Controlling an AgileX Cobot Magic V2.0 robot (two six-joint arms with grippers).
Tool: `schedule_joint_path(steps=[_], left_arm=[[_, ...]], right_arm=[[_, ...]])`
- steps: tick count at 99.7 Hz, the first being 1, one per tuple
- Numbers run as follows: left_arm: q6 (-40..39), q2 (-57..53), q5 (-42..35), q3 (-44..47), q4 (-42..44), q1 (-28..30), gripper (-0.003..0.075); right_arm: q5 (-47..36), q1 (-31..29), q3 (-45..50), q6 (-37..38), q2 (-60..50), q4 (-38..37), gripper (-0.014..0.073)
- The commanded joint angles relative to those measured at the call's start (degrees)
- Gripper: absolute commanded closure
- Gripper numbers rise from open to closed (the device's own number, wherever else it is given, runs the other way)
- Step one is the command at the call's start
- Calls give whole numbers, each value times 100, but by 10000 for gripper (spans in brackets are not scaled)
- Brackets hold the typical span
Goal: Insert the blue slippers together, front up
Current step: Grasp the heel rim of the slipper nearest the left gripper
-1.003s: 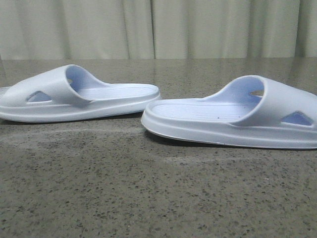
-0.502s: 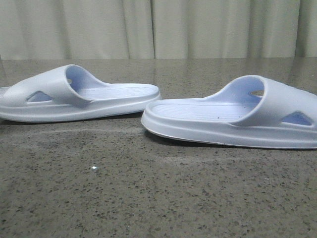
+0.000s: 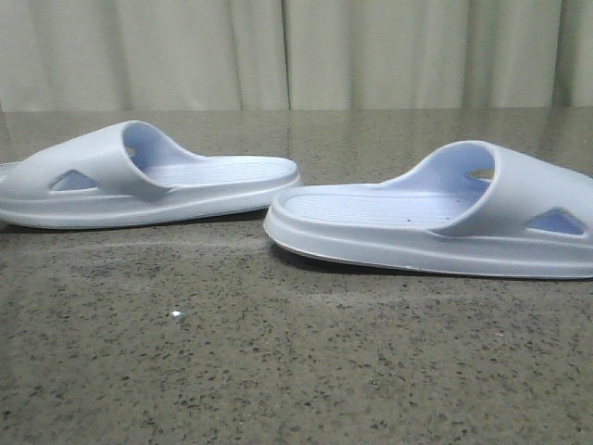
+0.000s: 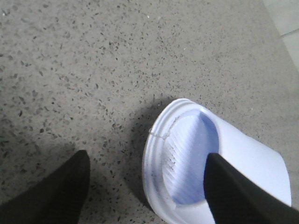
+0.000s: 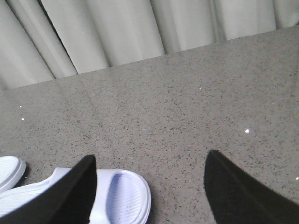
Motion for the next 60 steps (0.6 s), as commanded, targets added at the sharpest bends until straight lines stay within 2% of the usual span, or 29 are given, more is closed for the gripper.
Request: schedule_joint_path(steps=[1, 38, 60], left_arm=[[20, 24, -220, -190, -105, -8, 265], [43, 200, -209, -209, -140, -8, 265], [64, 542, 30, -538, -140, -19, 265]], right_arm=[[-476, -34, -185, -5, 117, 34, 169], [-488, -34, -185, -5, 117, 34, 169], [-488, -34, -185, -5, 117, 42, 169]])
